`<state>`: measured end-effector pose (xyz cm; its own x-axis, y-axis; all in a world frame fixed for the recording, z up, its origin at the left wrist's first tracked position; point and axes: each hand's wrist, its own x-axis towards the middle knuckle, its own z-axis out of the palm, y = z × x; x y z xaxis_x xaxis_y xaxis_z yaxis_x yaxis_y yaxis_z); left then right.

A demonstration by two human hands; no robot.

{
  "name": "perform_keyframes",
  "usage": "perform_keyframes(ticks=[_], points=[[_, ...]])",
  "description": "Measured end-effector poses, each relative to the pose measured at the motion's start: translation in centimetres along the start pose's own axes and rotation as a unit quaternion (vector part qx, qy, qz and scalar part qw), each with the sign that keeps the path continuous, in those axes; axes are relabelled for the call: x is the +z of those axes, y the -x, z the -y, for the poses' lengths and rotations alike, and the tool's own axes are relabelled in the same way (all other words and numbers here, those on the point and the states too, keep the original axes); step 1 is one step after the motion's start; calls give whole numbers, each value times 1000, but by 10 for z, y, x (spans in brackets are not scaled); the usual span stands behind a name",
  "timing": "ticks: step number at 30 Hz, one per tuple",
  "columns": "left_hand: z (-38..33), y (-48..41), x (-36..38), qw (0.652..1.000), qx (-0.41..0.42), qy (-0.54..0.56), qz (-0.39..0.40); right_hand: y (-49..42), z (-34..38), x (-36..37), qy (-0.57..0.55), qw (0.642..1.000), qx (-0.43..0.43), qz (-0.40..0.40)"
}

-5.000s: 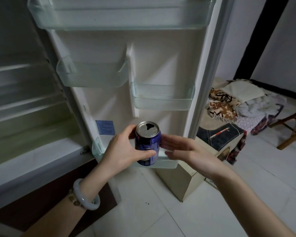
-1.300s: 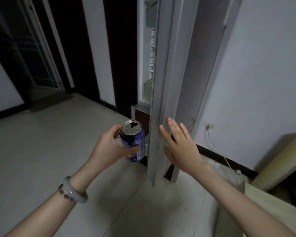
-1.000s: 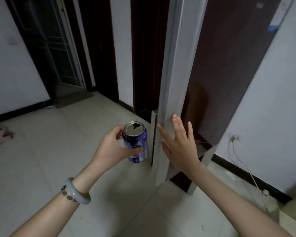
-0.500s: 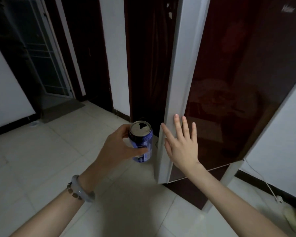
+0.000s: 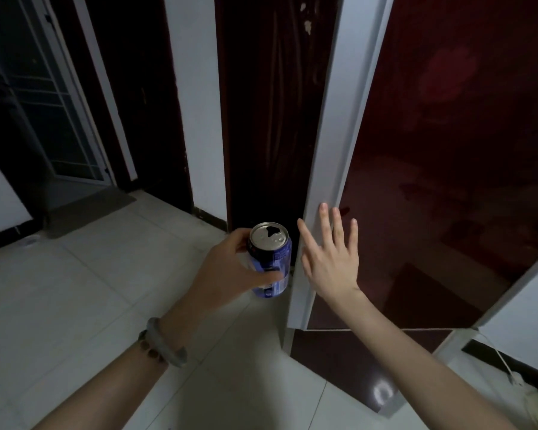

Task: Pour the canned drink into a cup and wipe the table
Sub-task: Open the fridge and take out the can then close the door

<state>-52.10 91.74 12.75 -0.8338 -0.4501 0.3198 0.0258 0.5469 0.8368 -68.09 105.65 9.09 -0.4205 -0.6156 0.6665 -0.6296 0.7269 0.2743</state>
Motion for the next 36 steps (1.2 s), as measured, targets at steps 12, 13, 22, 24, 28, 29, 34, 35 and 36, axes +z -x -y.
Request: perform_keyframes(ticks=[12,13,22,24,28,29,34,35,36], points=[[48,-144,9,1000,12,16,23,-77,-3,88,31,999,35,-28],[50,-154,11,999,14,21,26,-81,-6,95,34,999,36,-23],[73,-212,22,997,39,34,57,-124,-22,143,72,995,67,7],[78,-226,22,997,46,25,64,-131,-27,153,81,993,78,21],[89,-255,25,995,43,21,84,-146,-38,170,88,992,88,32],[92,-264,27,995,42,25,91,-150,-40,174,89,991,93,35],[105,-307,27,988,61,41,136,-166,-39,194,101,986,126,49],[107,-316,26,986,67,45,145,-169,-40,197,105,984,131,51],[110,-324,26,984,71,50,154,-171,-41,200,111,983,134,51]])
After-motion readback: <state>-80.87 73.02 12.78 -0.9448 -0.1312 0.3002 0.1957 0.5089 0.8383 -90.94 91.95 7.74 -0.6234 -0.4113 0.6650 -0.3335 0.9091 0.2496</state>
